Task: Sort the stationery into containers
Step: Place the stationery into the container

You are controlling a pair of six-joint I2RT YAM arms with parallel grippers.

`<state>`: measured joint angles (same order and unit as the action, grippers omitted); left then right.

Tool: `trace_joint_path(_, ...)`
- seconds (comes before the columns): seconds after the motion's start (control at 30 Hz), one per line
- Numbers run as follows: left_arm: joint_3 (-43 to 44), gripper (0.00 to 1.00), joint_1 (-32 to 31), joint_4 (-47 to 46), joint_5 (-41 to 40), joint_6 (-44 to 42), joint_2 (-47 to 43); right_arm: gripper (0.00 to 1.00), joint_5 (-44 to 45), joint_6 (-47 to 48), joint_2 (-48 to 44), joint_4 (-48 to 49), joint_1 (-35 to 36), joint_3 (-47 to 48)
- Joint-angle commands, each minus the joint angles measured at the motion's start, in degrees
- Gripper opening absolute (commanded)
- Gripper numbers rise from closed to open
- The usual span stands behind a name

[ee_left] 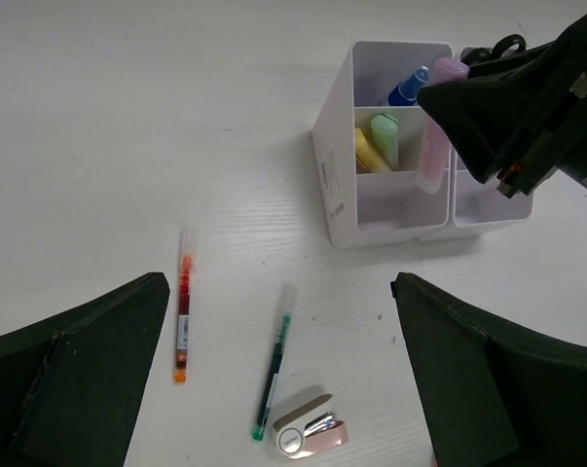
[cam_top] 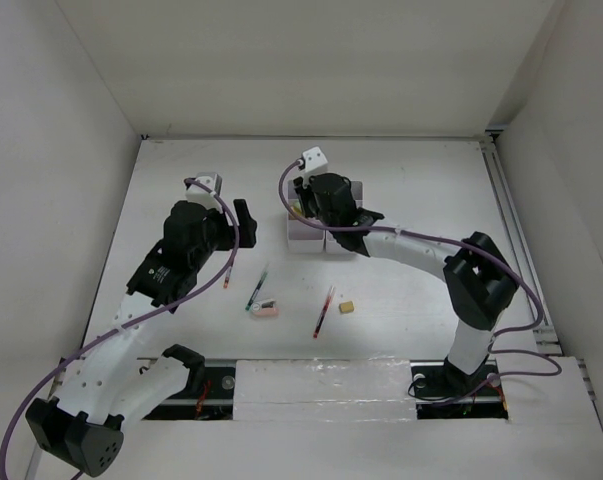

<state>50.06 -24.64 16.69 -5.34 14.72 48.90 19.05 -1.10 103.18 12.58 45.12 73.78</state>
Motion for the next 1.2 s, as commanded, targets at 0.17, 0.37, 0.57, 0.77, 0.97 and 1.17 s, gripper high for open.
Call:
trace_joint_path(0.17, -0.2, 1.0, 0.1, -1.5, 2.2, -0.5, -0.7, 0.0, -3.2, -0.7, -3.2, 5.4, -1.8, 1.7)
trace_joint_path(0.37, -0.2, 1.0, 0.1, -1.5, 3.3, -0.5, -0.2, 0.0, -5.2, 0.6, -4.0, 6.7, -3.7, 1.2)
trace_joint_path(0.57, -0.2, 1.0, 0.1, -1.5, 4.5, -1.0, -0.2, 0.0, -8.0, 2.4, -2.5, 6.7, -5.8, 1.1)
trace_joint_path(0.77, -0.2, 1.0, 0.1, -2.0, 5.5, -1.5, -0.2, 0.0, -8.5, 5.1, -3.0, 12.2, -4.6, -4.0)
trace_joint_path(0.97, -0.2, 1.0, 0.1, -2.0, 5.5, -1.5, -0.2, 0.0, -8.0, 4.5, -0.3, 12.2, -2.8, -4.0)
trace_joint_path(1.17, -0.2, 1.0, 0.1, -2.0, 6.0, -1.5, -0.2, 0.04, -7.2, 3.5, -0.3, 12.9, -2.3, -4.1)
